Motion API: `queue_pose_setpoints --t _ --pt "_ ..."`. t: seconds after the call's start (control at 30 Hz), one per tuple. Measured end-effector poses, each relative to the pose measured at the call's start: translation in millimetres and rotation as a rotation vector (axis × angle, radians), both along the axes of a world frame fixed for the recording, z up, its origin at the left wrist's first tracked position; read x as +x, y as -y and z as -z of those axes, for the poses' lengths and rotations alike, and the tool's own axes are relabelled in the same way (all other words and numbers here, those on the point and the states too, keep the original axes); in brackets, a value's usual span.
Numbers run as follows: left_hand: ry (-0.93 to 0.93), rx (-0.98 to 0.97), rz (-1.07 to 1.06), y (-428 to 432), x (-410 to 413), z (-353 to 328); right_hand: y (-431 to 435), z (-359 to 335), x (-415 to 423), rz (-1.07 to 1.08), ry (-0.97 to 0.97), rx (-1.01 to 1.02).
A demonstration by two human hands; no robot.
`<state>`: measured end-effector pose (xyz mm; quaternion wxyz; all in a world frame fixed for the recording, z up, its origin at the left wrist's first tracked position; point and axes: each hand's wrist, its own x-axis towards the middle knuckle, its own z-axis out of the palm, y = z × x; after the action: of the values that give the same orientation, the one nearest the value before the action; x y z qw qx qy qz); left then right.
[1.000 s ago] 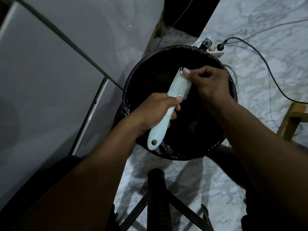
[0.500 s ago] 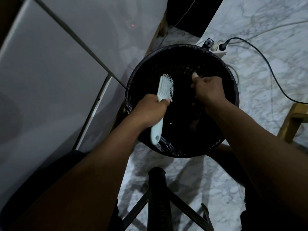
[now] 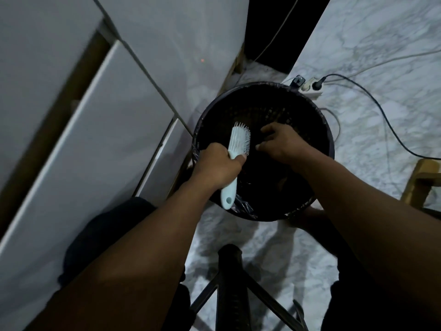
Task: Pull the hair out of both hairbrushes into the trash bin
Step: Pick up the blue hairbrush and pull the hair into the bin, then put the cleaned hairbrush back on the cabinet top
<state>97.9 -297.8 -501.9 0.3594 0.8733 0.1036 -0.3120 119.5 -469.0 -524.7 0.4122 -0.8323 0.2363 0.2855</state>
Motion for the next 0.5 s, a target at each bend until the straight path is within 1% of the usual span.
queue_pose_setpoints --t 0.1,0.2,0.33,0.5 --pt "0.054 -0.033 -0.054 -10.4 -10.3 -28.1 -3.6 -35.0 -5.8 0.031 0.075 0.008" --pt "0.112 0.001 -0.055 -19.6 -16.9 -75.9 -3.3 -86.3 -10.2 0.001 0.119 0.033" --pt "0.266 0.067 -0.049 -26.7 -24.3 -150.8 -2.9 -174.8 -18.6 -0.017 0.218 0.093" --pt "0.499 0.029 -0.049 -31.6 -41.6 -254.9 -12.0 -293.8 -40.3 -0.067 0.425 0.093"
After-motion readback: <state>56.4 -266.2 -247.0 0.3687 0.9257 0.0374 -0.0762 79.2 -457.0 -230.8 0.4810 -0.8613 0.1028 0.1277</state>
